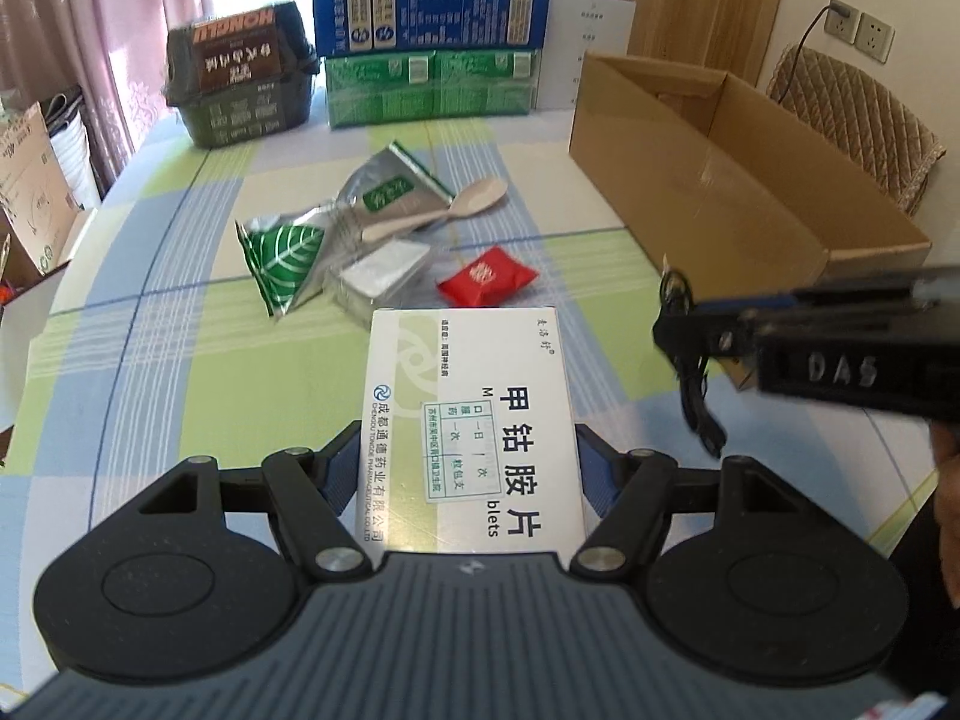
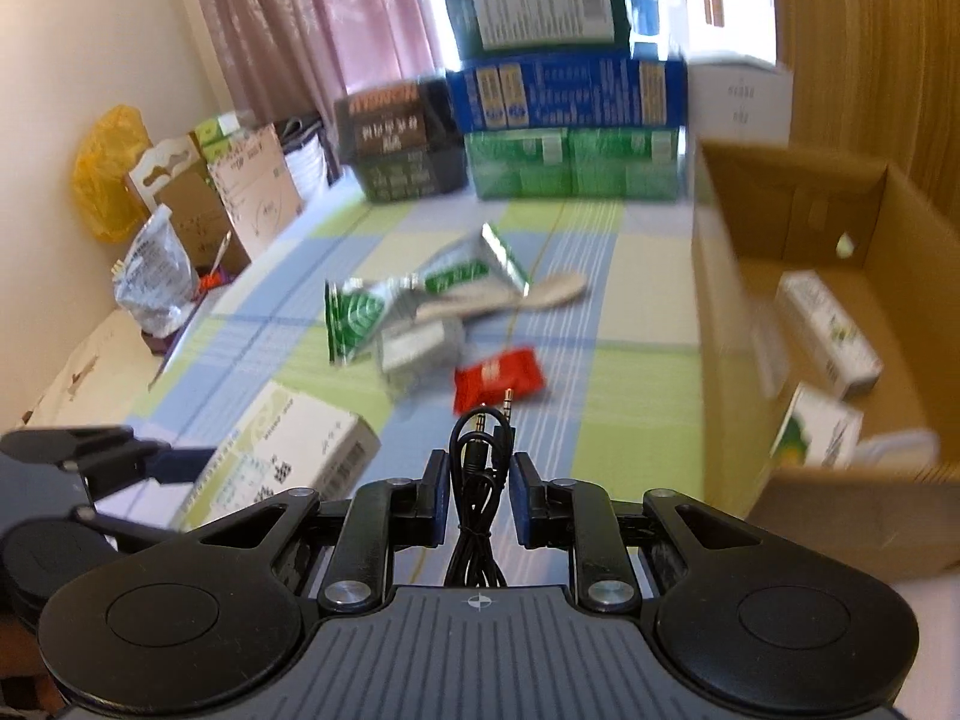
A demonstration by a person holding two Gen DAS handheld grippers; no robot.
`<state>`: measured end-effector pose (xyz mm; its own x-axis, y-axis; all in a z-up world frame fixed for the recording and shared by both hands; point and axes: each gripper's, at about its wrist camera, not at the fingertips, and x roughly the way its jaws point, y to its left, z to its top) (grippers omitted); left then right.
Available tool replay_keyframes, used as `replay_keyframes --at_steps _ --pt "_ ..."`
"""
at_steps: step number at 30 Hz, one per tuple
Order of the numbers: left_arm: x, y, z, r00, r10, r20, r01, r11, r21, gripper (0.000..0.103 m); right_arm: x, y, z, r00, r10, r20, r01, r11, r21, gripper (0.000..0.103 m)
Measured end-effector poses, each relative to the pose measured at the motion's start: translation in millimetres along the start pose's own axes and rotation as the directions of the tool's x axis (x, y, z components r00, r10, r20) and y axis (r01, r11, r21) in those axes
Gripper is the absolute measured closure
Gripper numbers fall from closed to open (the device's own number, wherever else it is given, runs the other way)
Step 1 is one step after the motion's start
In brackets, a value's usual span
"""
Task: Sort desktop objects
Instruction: 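Lift and carry the medicine box and black cable over the cardboard box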
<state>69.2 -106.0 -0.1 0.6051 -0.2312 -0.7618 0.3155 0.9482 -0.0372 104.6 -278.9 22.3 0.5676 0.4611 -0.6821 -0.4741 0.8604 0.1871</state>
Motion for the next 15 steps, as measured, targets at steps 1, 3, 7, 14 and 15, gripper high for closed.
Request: replay_keyframes --at_steps 1,3,7,14,15 --pt "-3 -3 3 1.0 0.004 0.004 -0.004 1.0 0.001 0.036 -6 -1 6 1.0 -0.001 0.011 0.001 1.0 -0.003 0.085" --pt "-11 -9 9 1.0 0.01 0.015 -0.01 1.0 0.006 0.036 -18 -4 15 1.0 -0.005 0.029 0.005 1.0 -0.008 0.085" --pt "-25 -24 26 0.999 0.009 0.041 -0.01 1.0 0.02 0.036 -40 -18 31 0.999 -0.022 0.05 0.022 1.0 0.005 0.085" --pt "-34 -68 64 0.996 -0.047 0.077 0.043 0.998 0.054 0.036 -85 -62 55 0.991 -0.064 0.121 0.062 0.998 0.025 0.085" --pt "-34 -77 71 0.995 -0.06 0.082 0.055 0.997 0.059 0.036 -90 -70 58 0.989 -0.077 0.128 0.074 0.997 0.027 0.085"
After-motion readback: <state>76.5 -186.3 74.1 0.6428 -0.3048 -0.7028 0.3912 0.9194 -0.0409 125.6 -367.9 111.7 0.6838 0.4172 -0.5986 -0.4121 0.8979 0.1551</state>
